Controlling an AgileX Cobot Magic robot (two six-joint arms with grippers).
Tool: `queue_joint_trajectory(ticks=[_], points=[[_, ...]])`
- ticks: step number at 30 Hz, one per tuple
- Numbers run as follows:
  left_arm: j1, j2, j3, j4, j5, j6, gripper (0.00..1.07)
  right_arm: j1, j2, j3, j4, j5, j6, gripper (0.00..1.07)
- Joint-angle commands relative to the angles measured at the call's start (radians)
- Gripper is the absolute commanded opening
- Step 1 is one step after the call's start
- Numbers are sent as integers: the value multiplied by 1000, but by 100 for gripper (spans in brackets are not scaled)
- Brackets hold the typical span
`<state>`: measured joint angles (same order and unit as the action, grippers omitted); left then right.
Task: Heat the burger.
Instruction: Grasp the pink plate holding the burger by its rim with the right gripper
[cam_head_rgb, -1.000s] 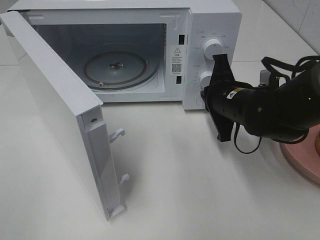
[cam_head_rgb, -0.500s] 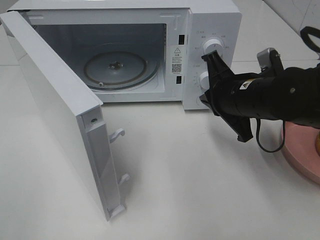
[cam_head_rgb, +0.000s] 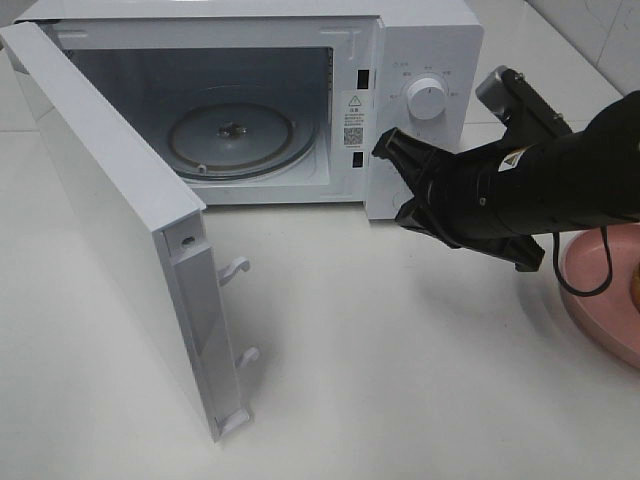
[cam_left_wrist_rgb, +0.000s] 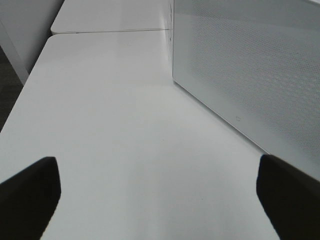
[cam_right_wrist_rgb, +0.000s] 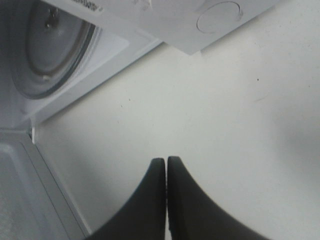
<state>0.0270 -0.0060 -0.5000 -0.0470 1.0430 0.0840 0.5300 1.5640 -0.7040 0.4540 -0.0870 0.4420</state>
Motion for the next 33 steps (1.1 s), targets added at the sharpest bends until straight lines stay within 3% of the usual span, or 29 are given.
queue_joint_trajectory(ticks=[1,13,25,28,30,33], points=[[1,-22,2,3,-3,-3,100,-4,-40,3,-95,104,-61,1],[1,-22,2,3,-3,-3,100,-4,-115,-34,-438,417,-65,5],[1,-22,2,3,-3,-3,100,-4,-122,-154,-590,781,-185,9],[1,-22,2,3,-3,-3,100,-4,-122,-188,-590,834,-228,16],[1,-22,2,3,-3,-3,100,-4,-122,-204,-590,857,-270,45],[1,-22,2,3,-3,-3,100,-4,-122,-205,-592,855,-281,51]])
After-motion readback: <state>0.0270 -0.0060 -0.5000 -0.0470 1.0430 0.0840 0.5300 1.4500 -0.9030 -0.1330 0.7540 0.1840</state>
